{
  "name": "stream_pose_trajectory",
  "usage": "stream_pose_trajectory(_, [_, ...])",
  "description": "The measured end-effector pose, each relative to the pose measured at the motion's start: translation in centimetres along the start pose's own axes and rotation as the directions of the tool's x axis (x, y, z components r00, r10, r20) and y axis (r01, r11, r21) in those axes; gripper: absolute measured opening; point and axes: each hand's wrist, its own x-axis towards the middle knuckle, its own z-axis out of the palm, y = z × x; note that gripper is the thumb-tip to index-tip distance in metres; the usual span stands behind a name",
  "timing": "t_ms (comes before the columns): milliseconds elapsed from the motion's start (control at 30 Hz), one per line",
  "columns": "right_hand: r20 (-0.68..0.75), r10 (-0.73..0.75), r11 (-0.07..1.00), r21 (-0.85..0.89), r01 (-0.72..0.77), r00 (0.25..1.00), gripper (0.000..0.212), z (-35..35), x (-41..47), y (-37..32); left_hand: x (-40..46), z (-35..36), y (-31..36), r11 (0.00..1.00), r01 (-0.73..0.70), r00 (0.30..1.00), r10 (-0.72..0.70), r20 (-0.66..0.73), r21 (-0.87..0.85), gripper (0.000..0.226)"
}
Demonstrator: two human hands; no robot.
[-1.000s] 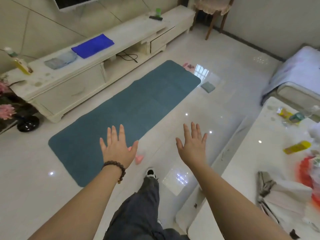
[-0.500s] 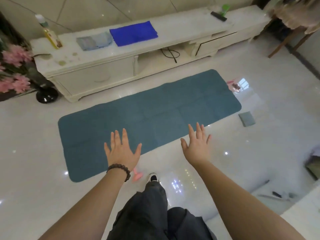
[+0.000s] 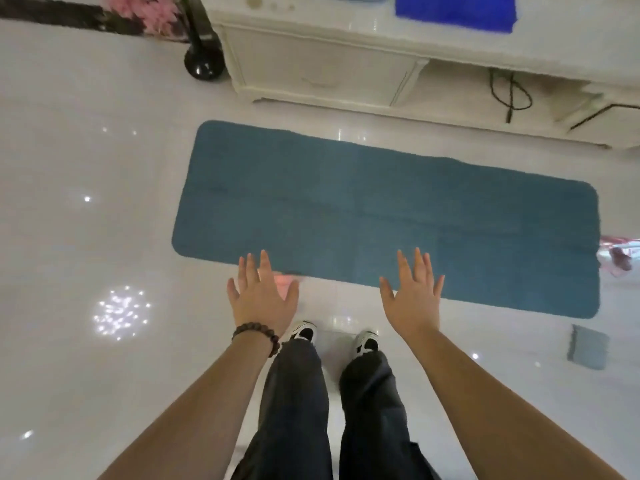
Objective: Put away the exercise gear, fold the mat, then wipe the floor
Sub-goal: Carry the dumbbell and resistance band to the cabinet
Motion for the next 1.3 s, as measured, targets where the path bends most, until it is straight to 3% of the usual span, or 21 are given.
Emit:
stream_pose_trajectory(233, [0.077,-0.198,0.978,-0.051,0.202,0.977,0.061,11.3,8.2,0.3,3.8,13.7,-3.1,0.969,0.224,0.974,-0.220,0.049,-0.099,0.073])
stream_pose_trajectory(400, [0.109,-0.255,0.962,-0.068,0.264,0.961,0.060,22.6,13.4,2.3,9.5,26.9,-6.6,0.900,0.379,0.924,-0.358,0.133,-0.213,0.076])
stream_pose_trajectory(533, [0.137,-0.310,0.942,-0.093,0.324,0.941,0.062,31.5,17.3,3.5,15.4,36.6,-8.8,0.874,0.396,0.918,-0.366,0.154,-0.281,0.083])
stream_pose_trajectory(667, [0.132,-0.365,0.923,-0.075,0.376,0.922,0.064,38.5,20.8,3.3,20.4,44.1,-10.4,0.762,0.462,0.887,-0.404,0.225,-0.453,0.090])
stream_pose_trajectory(733, [0.128,-0.391,0.914,-0.062,0.401,0.912,0.062,41.2,22.1,3.3,21.8,47.1,-11.3,0.748,0.484,0.875,-0.421,0.239,-0.454,0.088])
stream_pose_trajectory(800, [0.118,-0.413,0.905,-0.054,0.421,0.903,0.060,43.0,23.0,3.3,22.8,48.9,-12.0,0.778,0.474,0.880,-0.424,0.213,-0.412,0.079])
stream_pose_trajectory(1000, [0.107,-0.462,0.883,-0.036,0.468,0.880,0.058,44.8,24.3,2.6,23.8,49.2,-13.0,0.841,0.462,0.887,-0.430,0.170,-0.281,0.022])
stream_pose_trajectory(1133, [0.082,-0.468,0.883,-0.002,0.470,0.880,0.056,42.5,23.5,1.9,20.9,46.3,-12.0,0.855,0.421,0.907,-0.391,0.159,-0.303,0.014])
stream_pose_trajectory(1300, [0.061,-0.459,0.888,0.050,0.457,0.886,0.057,33.5,19.5,0.5,14.7,37.1,-8.1,0.836,0.394,0.919,-0.368,0.141,-0.382,0.018])
